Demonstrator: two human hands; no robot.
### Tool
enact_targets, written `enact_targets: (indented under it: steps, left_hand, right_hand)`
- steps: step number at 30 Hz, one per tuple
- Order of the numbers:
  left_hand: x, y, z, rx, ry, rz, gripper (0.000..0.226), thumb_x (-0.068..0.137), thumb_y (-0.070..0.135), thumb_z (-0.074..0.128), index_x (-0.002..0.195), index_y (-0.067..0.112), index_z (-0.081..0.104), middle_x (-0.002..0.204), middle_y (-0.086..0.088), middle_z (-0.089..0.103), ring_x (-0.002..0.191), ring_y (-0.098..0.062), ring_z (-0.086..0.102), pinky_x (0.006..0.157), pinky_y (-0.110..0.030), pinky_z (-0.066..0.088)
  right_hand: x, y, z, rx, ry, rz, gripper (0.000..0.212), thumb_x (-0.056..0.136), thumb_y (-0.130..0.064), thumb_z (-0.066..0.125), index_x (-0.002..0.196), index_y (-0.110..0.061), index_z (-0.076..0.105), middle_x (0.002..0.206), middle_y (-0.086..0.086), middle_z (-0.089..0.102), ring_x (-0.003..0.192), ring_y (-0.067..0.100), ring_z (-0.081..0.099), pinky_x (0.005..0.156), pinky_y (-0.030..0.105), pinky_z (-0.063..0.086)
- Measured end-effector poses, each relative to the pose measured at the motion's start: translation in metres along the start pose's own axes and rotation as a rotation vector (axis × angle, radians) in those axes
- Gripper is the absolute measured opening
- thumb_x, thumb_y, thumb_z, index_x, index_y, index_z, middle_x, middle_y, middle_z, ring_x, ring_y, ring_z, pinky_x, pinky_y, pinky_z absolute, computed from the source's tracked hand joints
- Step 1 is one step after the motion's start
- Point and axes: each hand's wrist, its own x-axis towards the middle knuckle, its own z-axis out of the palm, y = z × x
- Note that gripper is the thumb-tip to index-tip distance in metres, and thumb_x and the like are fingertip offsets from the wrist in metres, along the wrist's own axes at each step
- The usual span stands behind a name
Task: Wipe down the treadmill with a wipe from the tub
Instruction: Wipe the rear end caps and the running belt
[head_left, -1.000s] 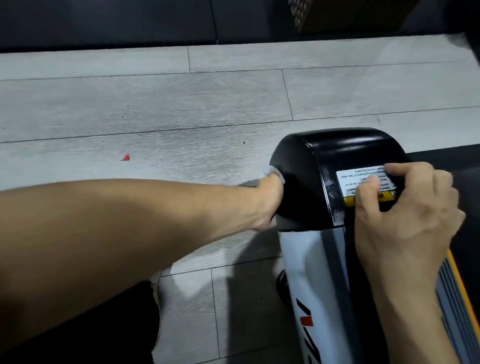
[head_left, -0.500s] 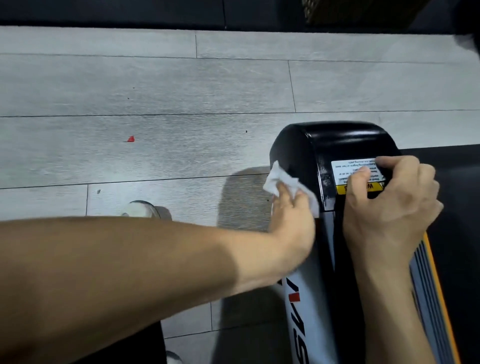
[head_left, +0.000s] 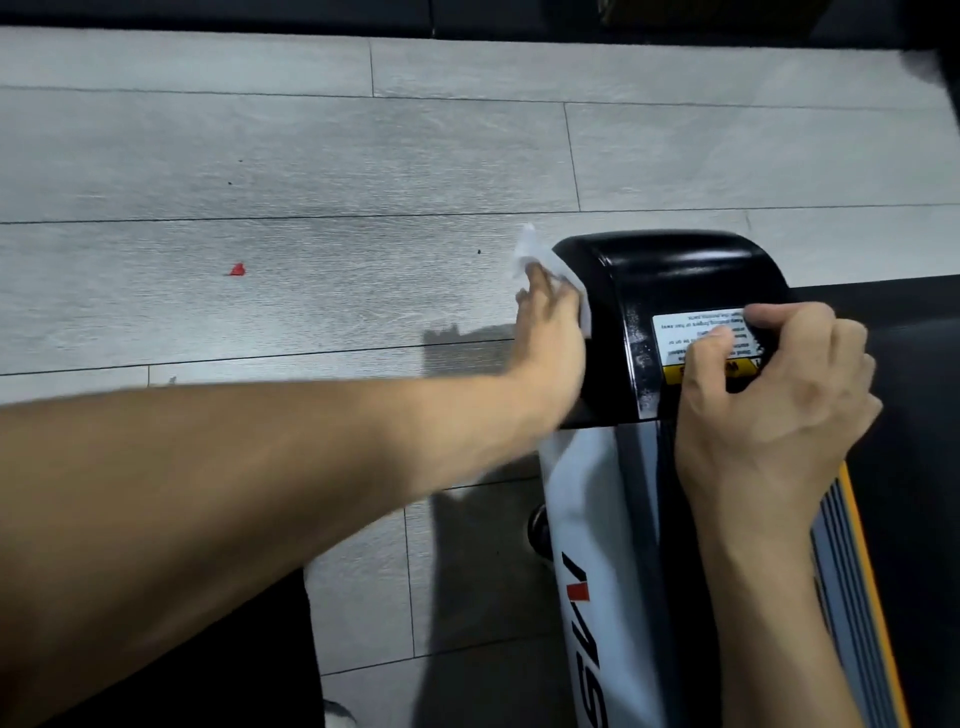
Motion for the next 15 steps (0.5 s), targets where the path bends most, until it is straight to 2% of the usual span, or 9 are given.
enact_targets:
  steps: [1, 3, 5, 7, 10, 12, 14, 15]
  left_hand:
    - [-0.016, -0.002, 0.004, 0.025, -0.008, 0.071, 0.055, 0.112, 0.032, 0.022, 0.163, 0.024, 0.002, 0.171, 0.0, 0.003, 0.157, -0.016, 0.006, 0.125, -0.034, 0.006]
    - [-0.056, -0.004, 0.015, 0.066, -0.062, 0.118, 0.059, 0.112, 0.033, 0.022, 0.161, 0.027, -0.01, 0.168, 0.011, -0.014, 0.153, -0.003, -0.013, 0.119, -0.016, -0.011]
    - [-0.085, -0.016, 0.024, 0.124, -0.086, 0.122, 0.061, 0.111, 0.034, 0.023, 0.158, 0.032, -0.017, 0.163, 0.019, -0.022, 0.146, 0.007, -0.023, 0.109, -0.006, -0.015]
    - [-0.091, -0.016, 0.029, 0.141, -0.07, 0.132, 0.061, 0.111, 0.034, 0.024, 0.159, 0.03, -0.015, 0.165, 0.016, -0.021, 0.147, 0.006, -0.023, 0.115, -0.013, -0.011]
    - [-0.07, -0.001, 0.03, 0.125, 0.01, 0.135, 0.059, 0.111, 0.039, 0.018, 0.163, 0.021, -0.004, 0.17, 0.004, -0.011, 0.155, -0.007, -0.013, 0.124, -0.025, -0.004]
    - [-0.049, 0.01, 0.025, 0.128, 0.02, 0.154, 0.058, 0.111, 0.041, 0.02, 0.162, 0.031, -0.007, 0.17, 0.007, -0.015, 0.154, -0.005, -0.015, 0.125, -0.028, -0.006]
    - [-0.034, 0.018, 0.016, 0.267, -0.026, 0.28, 0.056, 0.112, 0.039, 0.021, 0.162, 0.038, -0.004, 0.169, 0.009, -0.018, 0.154, -0.006, -0.018, 0.126, -0.033, -0.007]
    - [-0.029, 0.023, 0.011, 0.415, -0.042, 0.404, 0.055, 0.111, 0.036, 0.02, 0.163, 0.034, 0.003, 0.17, 0.007, -0.016, 0.155, -0.01, -0.017, 0.127, -0.035, -0.004]
  right_hand:
    - [0.0, 0.0, 0.0, -0.01, 0.005, -0.005, 0.03, 0.092, -0.032, 0.051, 0.11, -0.009, 0.059, 0.108, 0.014, 0.056, 0.099, 0.034, 0.051, 0.086, 0.047, 0.037]
    - [0.002, 0.0, 0.0, -0.021, 0.006, -0.008, 0.029, 0.092, -0.031, 0.052, 0.11, -0.009, 0.059, 0.107, 0.014, 0.057, 0.097, 0.035, 0.052, 0.083, 0.046, 0.038]
    - [0.002, 0.001, 0.0, -0.03, 0.003, -0.021, 0.028, 0.092, -0.03, 0.052, 0.109, -0.008, 0.059, 0.105, 0.015, 0.057, 0.095, 0.036, 0.052, 0.081, 0.046, 0.038]
    - [0.002, 0.001, 0.001, -0.032, 0.004, -0.029, 0.029, 0.093, -0.03, 0.052, 0.109, -0.007, 0.059, 0.104, 0.016, 0.057, 0.094, 0.037, 0.053, 0.079, 0.047, 0.038]
    - [0.002, 0.002, 0.002, -0.016, 0.004, -0.021, 0.029, 0.092, -0.03, 0.053, 0.11, -0.008, 0.06, 0.105, 0.015, 0.058, 0.096, 0.036, 0.053, 0.081, 0.047, 0.039]
    - [0.003, 0.003, 0.002, -0.01, 0.017, -0.025, 0.027, 0.092, -0.028, 0.054, 0.109, -0.008, 0.06, 0.103, 0.015, 0.058, 0.094, 0.035, 0.053, 0.081, 0.048, 0.04]
    - [0.002, 0.003, 0.001, -0.013, 0.027, -0.031, 0.026, 0.092, -0.028, 0.055, 0.109, -0.008, 0.061, 0.102, 0.014, 0.058, 0.093, 0.034, 0.053, 0.08, 0.048, 0.04]
    - [0.002, 0.003, 0.0, -0.012, 0.027, -0.03, 0.025, 0.092, -0.027, 0.056, 0.108, -0.009, 0.061, 0.102, 0.013, 0.058, 0.093, 0.032, 0.053, 0.081, 0.047, 0.04]
